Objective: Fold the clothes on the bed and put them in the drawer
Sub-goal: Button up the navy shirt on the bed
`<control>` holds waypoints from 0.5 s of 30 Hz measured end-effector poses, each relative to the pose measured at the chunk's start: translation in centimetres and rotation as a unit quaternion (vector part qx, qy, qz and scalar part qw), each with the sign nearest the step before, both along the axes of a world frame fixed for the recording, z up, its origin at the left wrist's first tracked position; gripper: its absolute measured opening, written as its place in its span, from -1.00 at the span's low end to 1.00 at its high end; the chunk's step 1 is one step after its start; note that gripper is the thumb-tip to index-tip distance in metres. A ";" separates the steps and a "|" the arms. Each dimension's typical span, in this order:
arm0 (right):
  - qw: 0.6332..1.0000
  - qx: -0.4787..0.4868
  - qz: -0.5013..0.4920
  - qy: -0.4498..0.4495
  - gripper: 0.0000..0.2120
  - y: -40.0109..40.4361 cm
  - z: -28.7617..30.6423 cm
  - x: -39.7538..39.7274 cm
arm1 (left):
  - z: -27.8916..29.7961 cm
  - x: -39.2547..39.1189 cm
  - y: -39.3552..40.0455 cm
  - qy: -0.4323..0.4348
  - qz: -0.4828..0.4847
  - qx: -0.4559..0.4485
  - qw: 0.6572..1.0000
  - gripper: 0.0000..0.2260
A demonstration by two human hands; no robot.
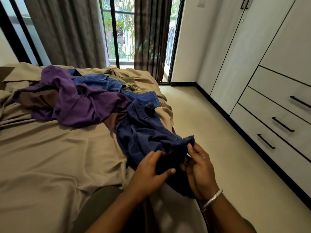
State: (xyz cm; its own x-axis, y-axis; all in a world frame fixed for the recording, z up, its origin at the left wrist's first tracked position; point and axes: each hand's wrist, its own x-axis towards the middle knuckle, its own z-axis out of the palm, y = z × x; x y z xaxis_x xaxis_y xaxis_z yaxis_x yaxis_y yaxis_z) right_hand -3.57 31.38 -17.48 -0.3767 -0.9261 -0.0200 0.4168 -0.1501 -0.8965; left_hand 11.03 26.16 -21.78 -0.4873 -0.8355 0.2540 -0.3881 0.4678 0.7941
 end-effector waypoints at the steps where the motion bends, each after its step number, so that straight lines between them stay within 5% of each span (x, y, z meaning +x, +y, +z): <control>1: 1.000 -0.001 0.003 0.011 -0.74 -0.1 0.6 -0.2 | -0.1 -0.1 0.2 -0.010 0.010 -0.027 1.000 -0.68; 5: 0.993 -0.010 -0.021 0.117 -0.76 -1.2 3.2 -0.8 | 0.6 -0.4 0.6 0.060 0.104 -0.206 0.971 -0.82; 8: 0.984 -0.003 -0.014 0.177 -0.71 -2.7 4.4 -1.1 | 2.5 -0.5 2.1 0.103 0.090 -0.243 0.960 -0.92; 11: 0.965 0.068 0.000 0.252 -0.71 -4.8 3.9 -1.4 | 4.1 -0.9 3.6 0.089 0.089 -0.184 0.975 -0.89; 15: 0.907 0.191 -0.025 0.374 -0.79 -3.6 0.6 -0.9 | 3.9 -1.1 3.8 -0.039 0.082 -0.029 0.995 -0.87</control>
State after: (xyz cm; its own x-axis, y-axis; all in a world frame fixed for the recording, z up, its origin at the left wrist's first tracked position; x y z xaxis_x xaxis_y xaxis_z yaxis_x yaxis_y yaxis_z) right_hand -4.51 27.82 -16.89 -0.4587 -0.8867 -0.0580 -0.3276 0.2294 -0.9165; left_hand 9.93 29.91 -17.92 -0.3653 -0.8904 0.2717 -0.5219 0.4376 0.7322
